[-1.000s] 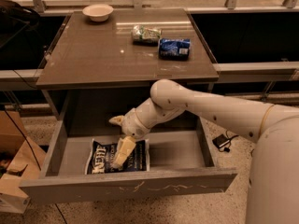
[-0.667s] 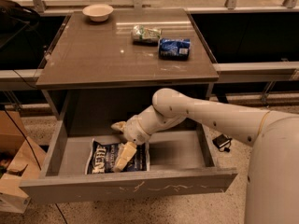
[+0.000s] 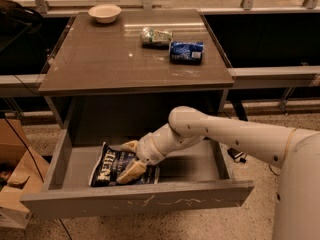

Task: Pick blue chip bag from top drawer and place on counter

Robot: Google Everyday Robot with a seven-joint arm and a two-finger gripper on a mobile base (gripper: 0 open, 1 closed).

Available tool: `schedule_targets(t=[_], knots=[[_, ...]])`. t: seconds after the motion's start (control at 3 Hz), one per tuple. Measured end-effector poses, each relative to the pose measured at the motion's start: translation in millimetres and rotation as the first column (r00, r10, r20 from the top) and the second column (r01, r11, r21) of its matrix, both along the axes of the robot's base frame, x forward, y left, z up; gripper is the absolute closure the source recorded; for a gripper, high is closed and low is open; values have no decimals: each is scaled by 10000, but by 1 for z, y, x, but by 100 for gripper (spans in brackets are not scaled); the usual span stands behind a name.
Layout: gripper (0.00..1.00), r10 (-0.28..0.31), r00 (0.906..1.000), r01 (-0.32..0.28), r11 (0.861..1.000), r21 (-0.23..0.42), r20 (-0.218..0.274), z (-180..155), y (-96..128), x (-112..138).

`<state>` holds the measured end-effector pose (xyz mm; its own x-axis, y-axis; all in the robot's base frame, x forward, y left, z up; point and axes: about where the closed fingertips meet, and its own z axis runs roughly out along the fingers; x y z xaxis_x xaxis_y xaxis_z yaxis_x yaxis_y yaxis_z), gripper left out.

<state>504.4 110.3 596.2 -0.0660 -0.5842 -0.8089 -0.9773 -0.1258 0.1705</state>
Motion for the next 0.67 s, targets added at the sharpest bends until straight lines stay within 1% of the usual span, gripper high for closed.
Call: schedule_targets(t=[0.33, 0.67], knots=[[65, -169, 9995, 159, 9991, 381, 267, 17, 0, -6], [88, -197, 9971, 149, 9978, 645, 734, 57, 2, -1]])
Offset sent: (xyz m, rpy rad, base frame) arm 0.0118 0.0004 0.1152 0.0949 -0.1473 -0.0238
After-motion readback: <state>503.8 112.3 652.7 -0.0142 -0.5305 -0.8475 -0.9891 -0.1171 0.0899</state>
